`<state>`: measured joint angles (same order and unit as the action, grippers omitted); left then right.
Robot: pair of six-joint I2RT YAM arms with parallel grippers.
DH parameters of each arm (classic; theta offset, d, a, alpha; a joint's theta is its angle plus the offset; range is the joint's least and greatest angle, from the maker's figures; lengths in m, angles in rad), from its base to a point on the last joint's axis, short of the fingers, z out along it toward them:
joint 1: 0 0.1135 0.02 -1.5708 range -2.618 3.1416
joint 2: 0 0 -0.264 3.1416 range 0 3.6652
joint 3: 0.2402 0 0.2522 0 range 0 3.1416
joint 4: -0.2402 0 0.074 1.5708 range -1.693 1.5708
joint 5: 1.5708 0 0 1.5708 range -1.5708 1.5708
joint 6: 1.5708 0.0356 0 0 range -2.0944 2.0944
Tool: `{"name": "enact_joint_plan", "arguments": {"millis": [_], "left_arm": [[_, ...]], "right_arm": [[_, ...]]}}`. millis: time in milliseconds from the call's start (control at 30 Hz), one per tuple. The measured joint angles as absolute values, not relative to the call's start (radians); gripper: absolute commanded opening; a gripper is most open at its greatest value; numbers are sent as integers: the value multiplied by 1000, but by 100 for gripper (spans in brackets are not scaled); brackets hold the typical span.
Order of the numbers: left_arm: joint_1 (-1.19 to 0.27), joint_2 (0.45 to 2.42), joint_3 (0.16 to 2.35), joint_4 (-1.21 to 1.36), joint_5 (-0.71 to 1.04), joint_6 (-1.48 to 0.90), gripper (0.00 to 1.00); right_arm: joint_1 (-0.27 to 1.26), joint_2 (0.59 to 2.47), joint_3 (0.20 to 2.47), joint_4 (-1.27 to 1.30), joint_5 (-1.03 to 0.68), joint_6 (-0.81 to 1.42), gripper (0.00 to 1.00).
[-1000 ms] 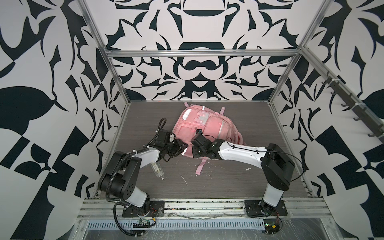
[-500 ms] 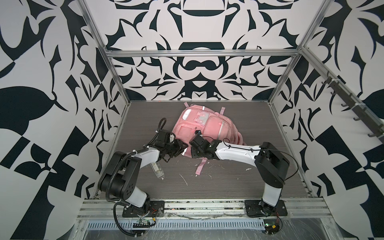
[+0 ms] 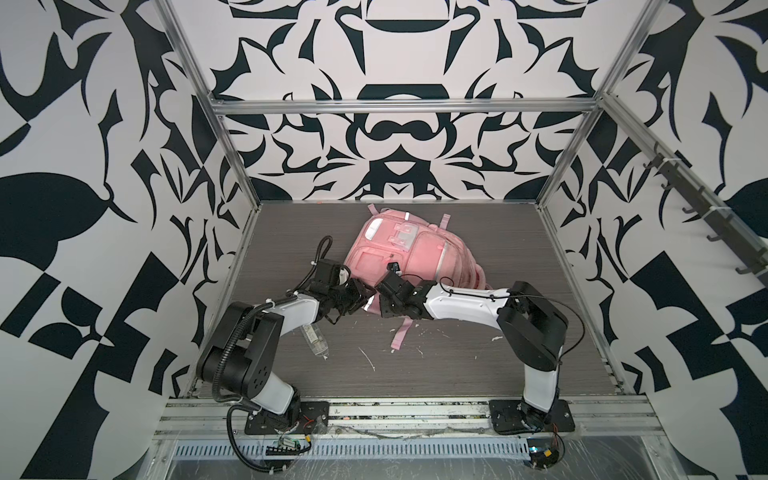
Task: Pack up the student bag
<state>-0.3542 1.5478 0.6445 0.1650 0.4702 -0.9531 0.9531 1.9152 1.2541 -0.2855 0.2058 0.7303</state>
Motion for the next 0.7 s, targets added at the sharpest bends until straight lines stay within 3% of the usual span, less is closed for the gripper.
{"name": "enact_joint_plan", "arguments": {"millis": [300,700], "left_arm": [[-353,1548,645,167,471,-950,49],[-331,1566,647,165,476,-938,33]], "right_arm": [[953,1912,1244,-287,218,730,8],[953,1813,1163,-268,172,729,0]]}}
